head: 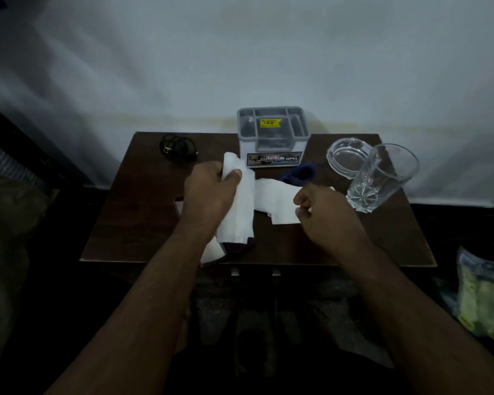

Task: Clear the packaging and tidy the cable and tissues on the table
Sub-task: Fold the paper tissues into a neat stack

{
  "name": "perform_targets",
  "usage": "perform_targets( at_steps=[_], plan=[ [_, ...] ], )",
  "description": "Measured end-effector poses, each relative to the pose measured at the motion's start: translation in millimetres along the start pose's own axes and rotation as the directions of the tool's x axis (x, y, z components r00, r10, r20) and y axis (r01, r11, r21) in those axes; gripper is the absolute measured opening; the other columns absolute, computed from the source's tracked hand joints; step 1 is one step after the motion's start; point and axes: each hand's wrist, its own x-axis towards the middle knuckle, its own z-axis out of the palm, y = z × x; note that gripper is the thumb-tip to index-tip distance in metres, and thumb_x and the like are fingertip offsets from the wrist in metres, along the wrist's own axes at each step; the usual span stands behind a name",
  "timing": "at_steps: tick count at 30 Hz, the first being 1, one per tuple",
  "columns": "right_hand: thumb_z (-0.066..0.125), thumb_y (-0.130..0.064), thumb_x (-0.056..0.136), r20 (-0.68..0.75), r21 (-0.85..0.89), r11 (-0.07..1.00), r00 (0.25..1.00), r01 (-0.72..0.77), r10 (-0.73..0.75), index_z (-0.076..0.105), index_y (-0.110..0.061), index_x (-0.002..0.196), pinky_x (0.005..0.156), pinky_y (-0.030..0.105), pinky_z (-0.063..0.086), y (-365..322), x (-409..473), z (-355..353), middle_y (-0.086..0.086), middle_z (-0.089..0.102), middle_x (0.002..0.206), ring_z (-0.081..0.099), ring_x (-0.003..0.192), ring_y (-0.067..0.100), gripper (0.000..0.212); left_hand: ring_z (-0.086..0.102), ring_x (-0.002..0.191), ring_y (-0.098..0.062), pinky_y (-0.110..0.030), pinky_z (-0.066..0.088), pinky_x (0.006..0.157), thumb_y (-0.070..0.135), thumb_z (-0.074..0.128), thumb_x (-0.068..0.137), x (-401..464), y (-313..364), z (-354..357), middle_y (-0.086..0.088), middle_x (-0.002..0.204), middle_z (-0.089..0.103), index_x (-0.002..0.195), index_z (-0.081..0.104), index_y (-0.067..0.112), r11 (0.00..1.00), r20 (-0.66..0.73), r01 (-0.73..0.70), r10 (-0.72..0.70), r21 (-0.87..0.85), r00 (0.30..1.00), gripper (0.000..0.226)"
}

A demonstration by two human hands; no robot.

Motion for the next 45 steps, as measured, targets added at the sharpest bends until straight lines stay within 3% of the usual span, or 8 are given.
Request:
perform_targets(
  at_steps=[8,12,17,20,23,27,39,45],
  plan=[
    [0.068,-0.032,0.093,0.178,-0.128,0.991,0.984,0.037,-0.014,0.056,-0.013,0.132,0.101,0.040,0.049,-13.0,-10.6,10.5,0.014,0.045,0.134,0.055,0.123,0.032,0.046,0.071,0.096,-0.028,-0.053,0.061,0.089,0.027,0.064,0.098,2.1,-5.6,-0.1,-0.005,0.100,0.072,0.091,0.064,0.018,0.996,-0.102,0.015,-0.006,0.085,0.995,0.012],
    [0.066,-0.033,0.095,0.158,-0.084,0.996,0.987,0.001,0.012,0.059,-0.012,0.130,0.095,0.032,0.046,-10.2,-8.3,9.3,0.012,0.052,0.133,0.058,0.119,0.029,0.041,0.073,0.097,-0.035,-0.054,0.061,0.087,0.023,0.064,0.098,4.4,-5.3,8.2,-0.012,0.109,0.073,0.110,0.067,0.008,0.996,0.008,0.045,-0.046,0.075,0.999,0.019],
    [0.063,-0.025,0.097,0.013,-0.055,0.997,0.999,0.050,-0.049,0.068,-0.015,0.114,0.089,0.034,0.049,-15.1,3.6,4.7,0.007,0.062,0.121,0.062,0.109,0.025,0.020,0.063,0.091,-0.021,-0.031,0.048,0.077,0.026,0.063,0.097,12.4,-12.4,14.9,-0.006,0.105,0.069,0.116,0.069,0.009,0.931,0.085,-0.072,0.045,0.358,0.995,0.026],
    [0.065,-0.024,0.097,0.089,-0.108,0.992,0.994,0.072,-0.062,0.062,-0.015,0.126,0.094,0.037,0.051,-23.7,6.1,12.5,0.010,0.055,0.131,0.058,0.118,0.027,0.030,0.063,0.088,-0.024,-0.030,0.045,0.073,0.028,0.062,0.096,17.7,-16.8,13.3,-0.008,0.104,0.070,0.110,0.069,0.010,0.912,0.082,-0.070,0.039,0.405,0.996,0.024],
    [0.068,-0.025,0.095,0.146,-0.175,0.984,0.989,0.043,-0.018,0.053,-0.011,0.135,0.101,0.043,0.050,-27.2,6.3,19.7,0.014,0.045,0.142,0.050,0.129,0.031,0.045,0.063,0.088,-0.023,-0.027,0.044,0.070,0.028,0.062,0.095,20.7,-18.6,12.5,-0.005,0.099,0.067,0.107,0.069,0.010,0.913,0.077,-0.070,0.043,0.402,0.996,0.022],
    [0.063,-0.017,0.097,0.124,-0.180,0.983,0.992,0.041,-0.018,0.054,-0.008,0.133,0.101,0.043,0.050,-25.4,6.8,19.7,0.016,0.049,0.136,0.054,0.124,0.033,0.038,0.059,0.087,-0.019,-0.025,0.041,0.066,0.027,0.063,0.095,20.1,-15.3,14.7,0.000,0.098,0.064,0.111,0.070,0.013,0.940,0.043,-0.059,0.047,0.337,0.998,0.022],
    [0.059,-0.017,0.096,0.063,-0.133,0.989,0.997,0.061,-0.053,0.077,-0.020,0.101,0.075,0.028,0.045,-10.5,4.7,4.3,0.006,0.070,0.109,0.066,0.097,0.025,0.018,0.063,0.088,-0.020,-0.028,0.046,0.070,0.026,0.062,0.097,18.9,-9.6,12.6,-0.003,0.098,0.067,0.106,0.068,0.008,0.963,-0.031,-0.060,0.070,0.264,0.997,0.021],
    [0.055,-0.021,0.100,-0.189,-0.063,0.992,0.975,0.106,-0.116,0.073,-0.013,0.105,0.081,0.037,0.052,-6.7,6.7,-2.6,0.009,0.066,0.107,0.064,0.093,0.027,0.021,0.057,0.070,-0.002,-0.021,0.043,0.055,0.026,0.064,0.096,21.3,-10.6,17.2,0.011,0.079,0.059,0.092,0.062,0.017,0.986,-0.078,-0.047,0.061,0.160,0.995,0.009]
  ],
)
